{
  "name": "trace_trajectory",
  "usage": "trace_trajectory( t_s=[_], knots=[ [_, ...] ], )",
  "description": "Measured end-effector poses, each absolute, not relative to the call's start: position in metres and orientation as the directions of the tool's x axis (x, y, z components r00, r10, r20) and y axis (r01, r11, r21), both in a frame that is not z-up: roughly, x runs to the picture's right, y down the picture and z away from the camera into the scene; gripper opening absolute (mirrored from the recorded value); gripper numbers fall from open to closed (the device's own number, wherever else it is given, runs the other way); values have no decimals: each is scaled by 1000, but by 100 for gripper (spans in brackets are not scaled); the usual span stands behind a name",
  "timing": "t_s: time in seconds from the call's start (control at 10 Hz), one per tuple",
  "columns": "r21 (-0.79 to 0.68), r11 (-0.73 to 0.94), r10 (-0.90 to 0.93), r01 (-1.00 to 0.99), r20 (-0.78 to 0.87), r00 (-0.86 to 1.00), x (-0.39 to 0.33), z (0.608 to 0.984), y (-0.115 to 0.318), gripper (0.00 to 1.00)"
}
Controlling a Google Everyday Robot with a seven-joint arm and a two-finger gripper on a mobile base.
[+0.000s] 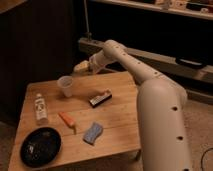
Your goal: Pick up the ceramic cup
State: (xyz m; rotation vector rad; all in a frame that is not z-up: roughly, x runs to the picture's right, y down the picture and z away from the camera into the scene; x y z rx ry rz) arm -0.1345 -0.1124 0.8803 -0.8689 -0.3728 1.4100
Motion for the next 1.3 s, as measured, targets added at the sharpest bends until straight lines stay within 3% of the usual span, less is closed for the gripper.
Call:
trace_trajectory(
  t_s=[1.3],
  knots=[
    [-698, -46, 911, -715, -322, 256, -199, 943, -62, 80]
  ],
)
